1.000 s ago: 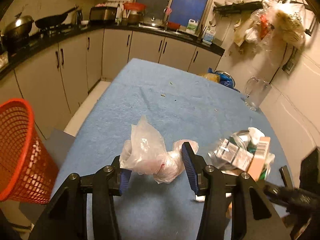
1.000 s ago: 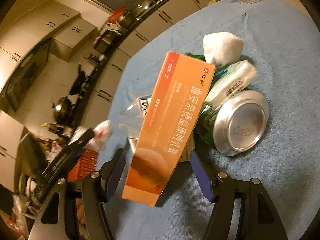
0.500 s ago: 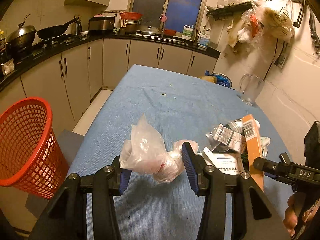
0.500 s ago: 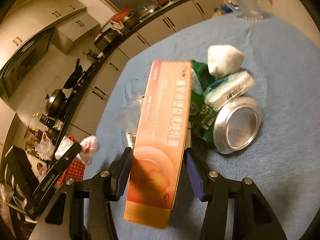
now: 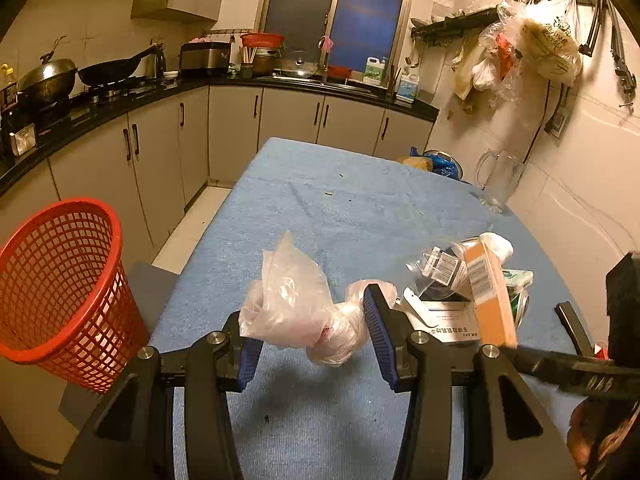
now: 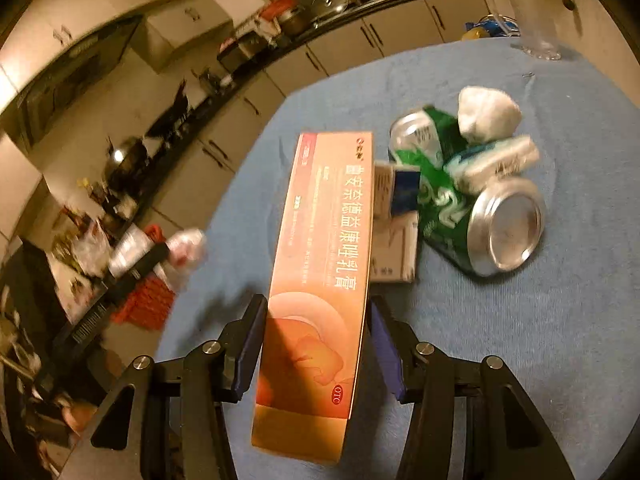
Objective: Collect trash
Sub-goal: 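Grasp the orange medicine box with the right tool and lift it, then carry the plastic bag and orange box over the red wastebasket with both tools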
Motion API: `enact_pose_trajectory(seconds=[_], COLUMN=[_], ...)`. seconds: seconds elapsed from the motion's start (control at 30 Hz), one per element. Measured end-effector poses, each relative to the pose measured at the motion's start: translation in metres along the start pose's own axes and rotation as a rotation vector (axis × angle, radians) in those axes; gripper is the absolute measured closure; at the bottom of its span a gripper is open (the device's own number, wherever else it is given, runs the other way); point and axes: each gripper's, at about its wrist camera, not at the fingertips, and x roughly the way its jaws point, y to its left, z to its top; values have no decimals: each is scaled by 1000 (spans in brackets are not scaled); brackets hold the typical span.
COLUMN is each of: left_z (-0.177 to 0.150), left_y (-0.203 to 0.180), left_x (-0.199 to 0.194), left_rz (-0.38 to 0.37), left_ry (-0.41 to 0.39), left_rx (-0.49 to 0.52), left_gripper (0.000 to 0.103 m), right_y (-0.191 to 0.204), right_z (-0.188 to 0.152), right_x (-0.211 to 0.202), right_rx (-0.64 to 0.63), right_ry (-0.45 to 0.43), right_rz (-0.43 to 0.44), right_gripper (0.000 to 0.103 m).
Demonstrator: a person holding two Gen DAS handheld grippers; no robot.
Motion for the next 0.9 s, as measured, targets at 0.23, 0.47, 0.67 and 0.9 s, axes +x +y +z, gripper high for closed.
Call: enact_pose_trajectory(seconds=[0.23,0.47,0.67,0.9], left_z=[-4,-3,-3,-1], left_y=[2,-2,-2,5], left_x=[-3,-2,-3,-16], left_rz=[-5,4,2,1], left_ry=[-1,-2,-7,-33], left_rx=[1,2,3,-8], left_gripper=[57,57,57,57], right_y=[3,1,-3,14], right_z=[-9,-8,-12,-9], right_x=[10,14,8,-19], right_rx=[-64,-82,-66,-112], right_ry=[20,29,18,-46], right_rz=[-123,-144,-107,-60], right_gripper=[37,34,47,48])
